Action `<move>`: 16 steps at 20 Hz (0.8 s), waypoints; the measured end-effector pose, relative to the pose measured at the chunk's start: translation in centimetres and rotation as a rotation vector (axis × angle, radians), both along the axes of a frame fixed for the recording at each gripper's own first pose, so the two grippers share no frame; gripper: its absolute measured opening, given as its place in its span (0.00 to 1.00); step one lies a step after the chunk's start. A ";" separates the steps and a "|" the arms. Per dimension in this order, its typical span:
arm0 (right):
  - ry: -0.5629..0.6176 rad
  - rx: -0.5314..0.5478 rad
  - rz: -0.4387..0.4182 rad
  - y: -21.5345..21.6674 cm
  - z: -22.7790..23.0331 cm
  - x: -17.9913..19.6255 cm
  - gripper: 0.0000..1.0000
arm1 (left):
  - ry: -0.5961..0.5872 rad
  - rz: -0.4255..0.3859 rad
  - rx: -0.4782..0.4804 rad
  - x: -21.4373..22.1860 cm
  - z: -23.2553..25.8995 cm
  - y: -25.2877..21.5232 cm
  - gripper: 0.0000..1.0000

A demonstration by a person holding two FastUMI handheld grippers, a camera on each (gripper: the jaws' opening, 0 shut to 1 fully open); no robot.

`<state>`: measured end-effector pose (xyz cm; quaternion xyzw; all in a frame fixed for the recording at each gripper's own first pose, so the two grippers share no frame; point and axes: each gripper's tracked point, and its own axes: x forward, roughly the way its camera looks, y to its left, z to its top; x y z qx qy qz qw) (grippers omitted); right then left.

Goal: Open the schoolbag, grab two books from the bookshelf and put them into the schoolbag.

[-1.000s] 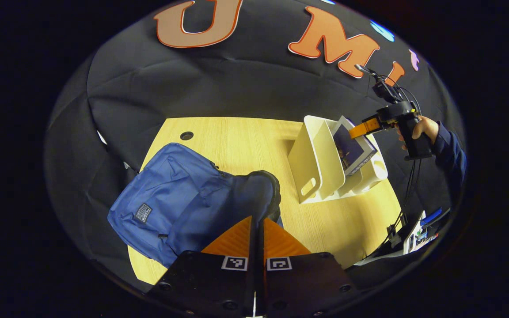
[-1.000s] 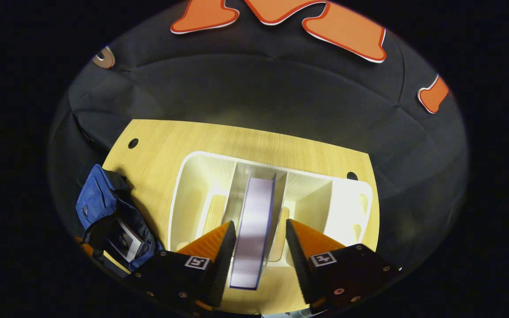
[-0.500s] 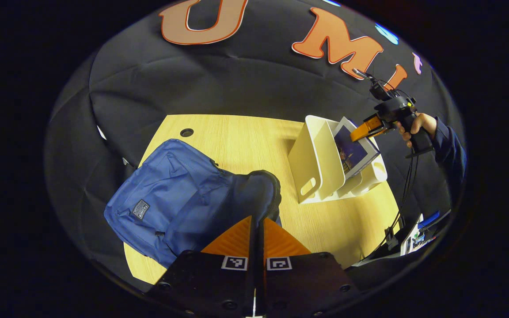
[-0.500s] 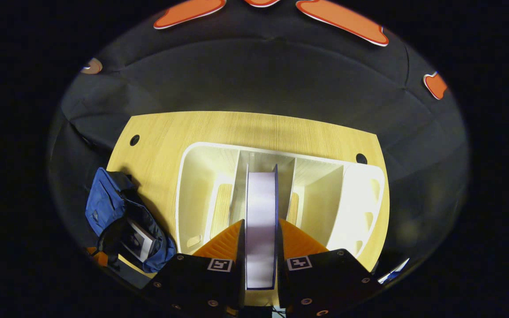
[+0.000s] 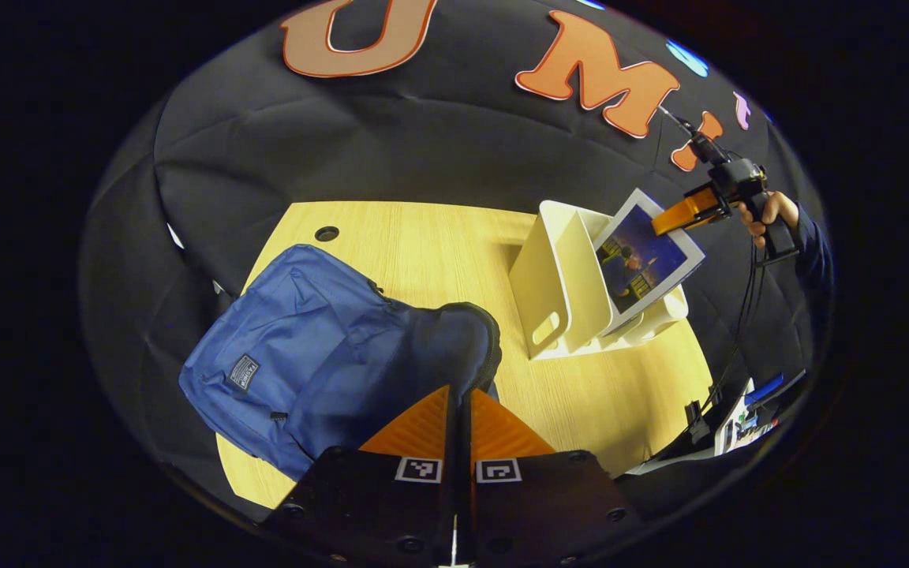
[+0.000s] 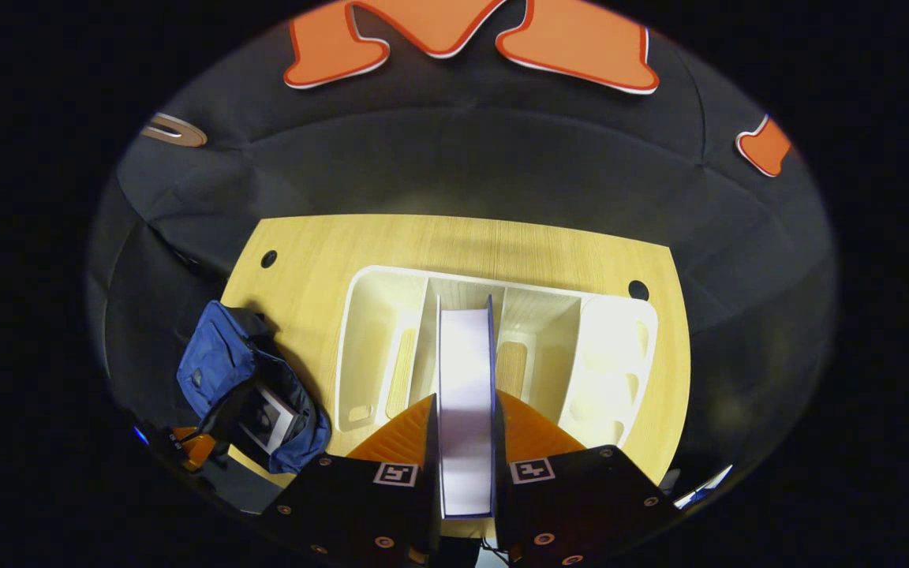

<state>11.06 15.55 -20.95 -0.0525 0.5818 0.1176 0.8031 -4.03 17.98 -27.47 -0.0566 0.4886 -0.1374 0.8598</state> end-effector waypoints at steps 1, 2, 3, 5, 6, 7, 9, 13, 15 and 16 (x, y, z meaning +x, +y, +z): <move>-0.011 0.015 -0.001 -0.1 0.8 -0.3 0.28 | -0.002 -0.002 0.002 0.0 0.1 0.0 0.02; -0.019 0.032 -0.002 -0.3 1.7 -0.5 0.28 | -0.006 -0.002 0.005 0.1 0.2 0.1 0.02; -0.025 0.050 -0.008 -0.4 2.6 -0.9 0.28 | -0.008 -0.004 0.007 0.1 0.3 0.1 0.02; -0.042 0.085 -0.019 -1.1 4.4 -0.8 0.27 | -0.015 -0.009 0.013 0.2 0.4 0.4 0.02; -0.052 0.103 -0.024 -1.2 5.3 -0.8 0.28 | -0.017 -0.010 0.014 0.2 0.4 0.4 0.02; -0.058 0.127 -0.034 -1.5 6.0 -1.1 0.28 | -0.018 -0.010 0.011 0.3 0.4 0.4 0.02; -0.067 0.156 -0.050 -2.3 7.1 -1.6 0.27 | -0.014 -0.009 0.005 0.3 0.3 0.3 0.02; -0.082 0.204 -0.092 -3.2 8.7 -2.5 0.27 | -0.007 -0.015 -0.002 0.2 0.1 0.2 0.02; -0.082 0.262 -0.103 -3.0 9.5 -3.4 0.28 | -0.010 -0.020 0.005 0.4 0.2 0.4 0.02; -0.075 0.299 -0.101 -2.5 9.9 -4.2 0.28 | -0.011 -0.022 0.009 0.4 0.2 0.4 0.02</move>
